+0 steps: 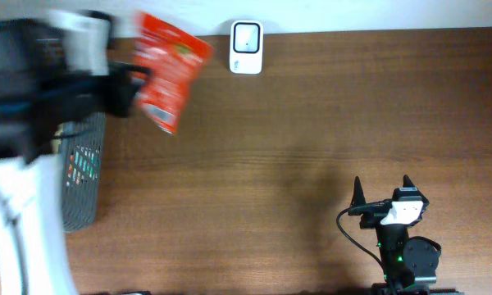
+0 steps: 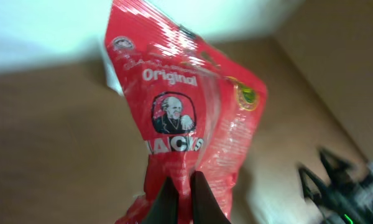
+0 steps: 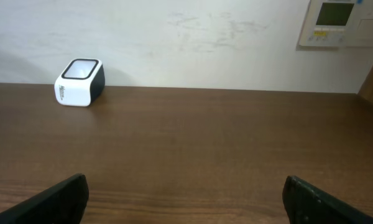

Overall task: Scan the item barcode
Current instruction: 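Place the red chip bag on the table center with left gripper, then take the teal tissue pack from the basket, set it beside the bag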

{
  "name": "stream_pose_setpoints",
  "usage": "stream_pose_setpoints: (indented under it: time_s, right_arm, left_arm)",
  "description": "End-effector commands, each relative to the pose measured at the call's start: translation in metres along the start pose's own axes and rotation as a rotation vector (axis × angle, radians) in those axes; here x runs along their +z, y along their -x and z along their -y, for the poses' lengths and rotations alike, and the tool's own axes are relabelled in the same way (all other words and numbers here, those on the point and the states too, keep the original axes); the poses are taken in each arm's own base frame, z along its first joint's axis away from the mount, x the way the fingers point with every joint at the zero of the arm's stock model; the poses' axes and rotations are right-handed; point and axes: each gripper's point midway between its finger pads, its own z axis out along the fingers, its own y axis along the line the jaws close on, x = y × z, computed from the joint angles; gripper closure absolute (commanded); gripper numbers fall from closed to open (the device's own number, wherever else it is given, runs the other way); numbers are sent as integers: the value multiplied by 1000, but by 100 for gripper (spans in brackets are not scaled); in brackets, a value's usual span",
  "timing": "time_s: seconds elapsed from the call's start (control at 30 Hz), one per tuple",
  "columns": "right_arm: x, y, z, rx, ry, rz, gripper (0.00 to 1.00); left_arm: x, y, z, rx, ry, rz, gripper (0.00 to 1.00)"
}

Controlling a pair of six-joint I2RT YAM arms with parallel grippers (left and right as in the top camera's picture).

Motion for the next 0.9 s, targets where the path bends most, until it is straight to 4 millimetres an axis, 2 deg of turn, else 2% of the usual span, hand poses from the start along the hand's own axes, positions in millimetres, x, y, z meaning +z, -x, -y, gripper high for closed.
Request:
stream_pose_setpoints:
  time_s: [0.0,0.03,0.07,0.1,0.13,0.23,0.27,0.3,0.33,0.37,0.43,0.47,0.5,0.53,0.57,0.6,0.63,0.67,0.7,0.73,0.77,0.8,0.83,0.87]
  right_arm:
    - [0,-3,2,5,-11,-4,1]
    - [0,-3,2,5,-11,-4,1]
    - [0,-3,2,5,-11,-4,1]
    - [0,-3,2,5,-11,-4,1]
    - [0,-3,2,5,-11,-4,1]
    - [0,-3,2,5,-11,-4,1]
    - [0,-3,2,5,-11,-4,1]
    - [0,-3,2,5,-11,-4,1]
    - [0,-3,2,5,-11,-4,1]
    - [0,-3,2,5,-11,-4,1]
    - [0,-3,2,5,-11,-4,1]
    - [0,-3,2,5,-11,-4,1]
    - [0,-3,2,5,-11,-4,1]
    - [0,-3,2,5,-11,-4,1]
    - [0,-3,2,5,-11,-4,1]
    - [0,-3,2,5,-11,-4,1]
    - [0,-3,2,5,-11,-4,1]
    - [0,-3,2,5,-11,-4,1]
    - [0,-3,2,5,-11,-4,1]
    - [0,-3,2,5,-11,-4,1]
    - [0,-3,2,5,-11,-4,1]
    - [0,-3,2,5,-11,-4,1]
    - [0,-3,2,5,-11,-4,1]
    - [0,-3,2,5,-11,-4,1]
  left_arm:
    - [115,-64,24,-112,-148,-273,100]
    - [139,-79,22,-146,-125,-323,100]
    - [186,-113,2,-224,22,-428,100]
    - [210,-136,-11,-292,143,-491,100]
    - [232,-161,-21,-359,256,-547,100]
    - [277,-199,-14,-342,266,-624,100]
    - [288,-210,-10,-331,262,-649,83]
    - [295,-221,-8,-324,262,-677,34]
    - [295,-220,-7,-299,251,-676,5]
    - [290,-201,-7,-255,233,-648,0]
    - [252,-114,-13,-200,220,-517,1]
    - [222,-69,-20,-159,223,-436,2]
    - [167,-8,-39,-111,268,-290,5]
    - [115,33,-68,-102,379,-153,9]
    - [45,67,-108,-131,531,7,13]
    - [-7,77,-137,-145,626,83,14]
    - [-72,61,-185,-195,771,87,16]
    - [-114,23,-228,-292,900,0,21]
    - [-138,-12,-259,-417,941,-64,22]
    - [-140,-43,-283,-520,871,-116,25]
    - [-138,-71,-298,-580,829,-190,24]
    - [-128,-109,-313,-676,784,-286,24]
    - [-110,-131,-316,-715,704,-348,24]
    - [-74,-161,-316,-723,547,-420,24]
